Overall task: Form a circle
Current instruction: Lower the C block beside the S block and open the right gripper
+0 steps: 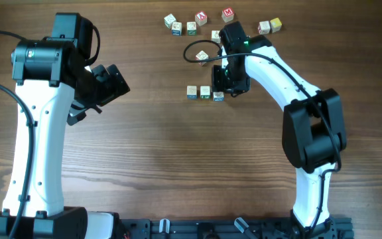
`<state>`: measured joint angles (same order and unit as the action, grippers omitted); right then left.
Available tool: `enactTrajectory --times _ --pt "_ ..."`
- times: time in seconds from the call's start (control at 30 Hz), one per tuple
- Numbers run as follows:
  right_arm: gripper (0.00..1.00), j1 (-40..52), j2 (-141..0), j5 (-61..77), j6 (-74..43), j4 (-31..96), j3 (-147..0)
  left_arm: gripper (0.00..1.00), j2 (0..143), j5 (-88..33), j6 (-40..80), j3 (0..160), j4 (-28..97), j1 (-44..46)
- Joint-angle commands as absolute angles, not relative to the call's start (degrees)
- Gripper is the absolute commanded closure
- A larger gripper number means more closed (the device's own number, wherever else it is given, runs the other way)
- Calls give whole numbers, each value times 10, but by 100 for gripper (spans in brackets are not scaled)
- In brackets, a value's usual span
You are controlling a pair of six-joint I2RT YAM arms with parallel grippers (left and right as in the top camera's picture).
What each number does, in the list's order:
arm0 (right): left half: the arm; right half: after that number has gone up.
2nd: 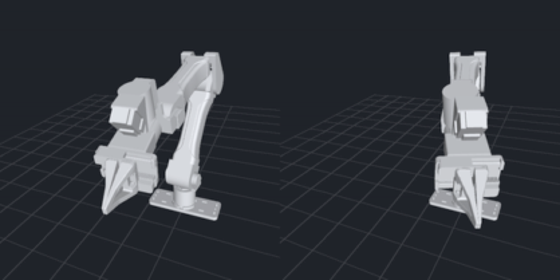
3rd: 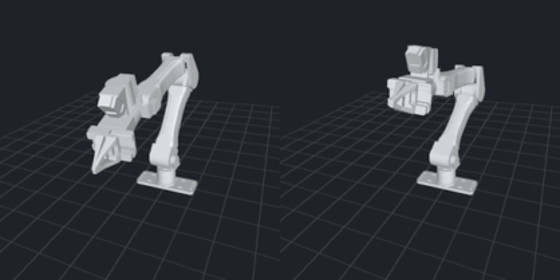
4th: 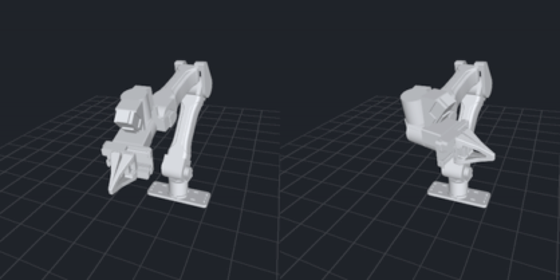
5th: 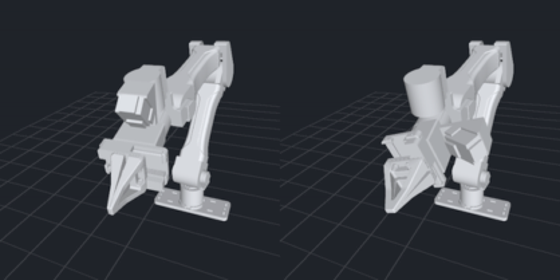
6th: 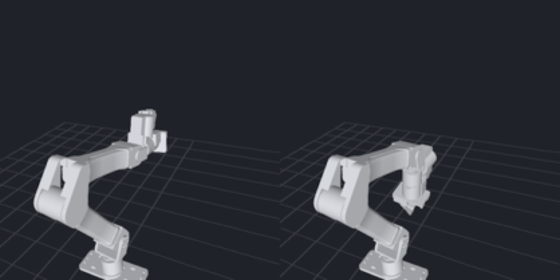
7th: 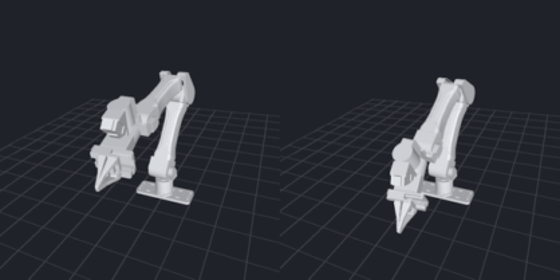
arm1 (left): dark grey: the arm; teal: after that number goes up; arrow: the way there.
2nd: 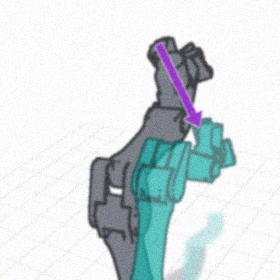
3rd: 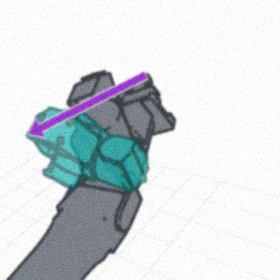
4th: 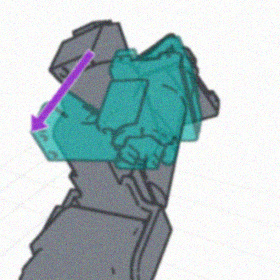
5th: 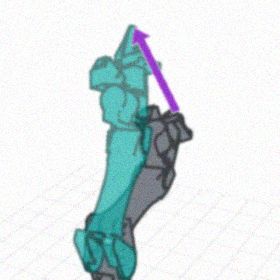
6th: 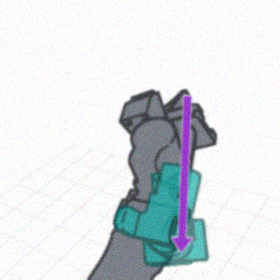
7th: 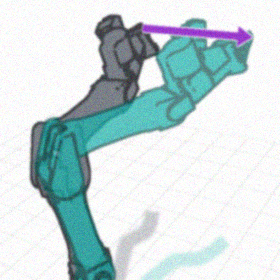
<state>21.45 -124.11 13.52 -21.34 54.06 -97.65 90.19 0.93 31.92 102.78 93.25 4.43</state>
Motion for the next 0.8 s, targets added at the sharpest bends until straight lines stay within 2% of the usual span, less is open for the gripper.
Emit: enactTrajectory --times 0.0,0.17,0.5,0.77 --pt "57 215 -1223 140 -210 536 -985 0 898 6 324 1026 933 44" --pt "58 212 -1219 140 -211 546 -987 0 898 6 324 1026 933 44" --pt "95 211 -1202 134 -212 619 -987 0 898 6 324 1026 933 44" --pt "95 212 -1202 101 -213 627 -964 0 898 6 324 1026 933 44"
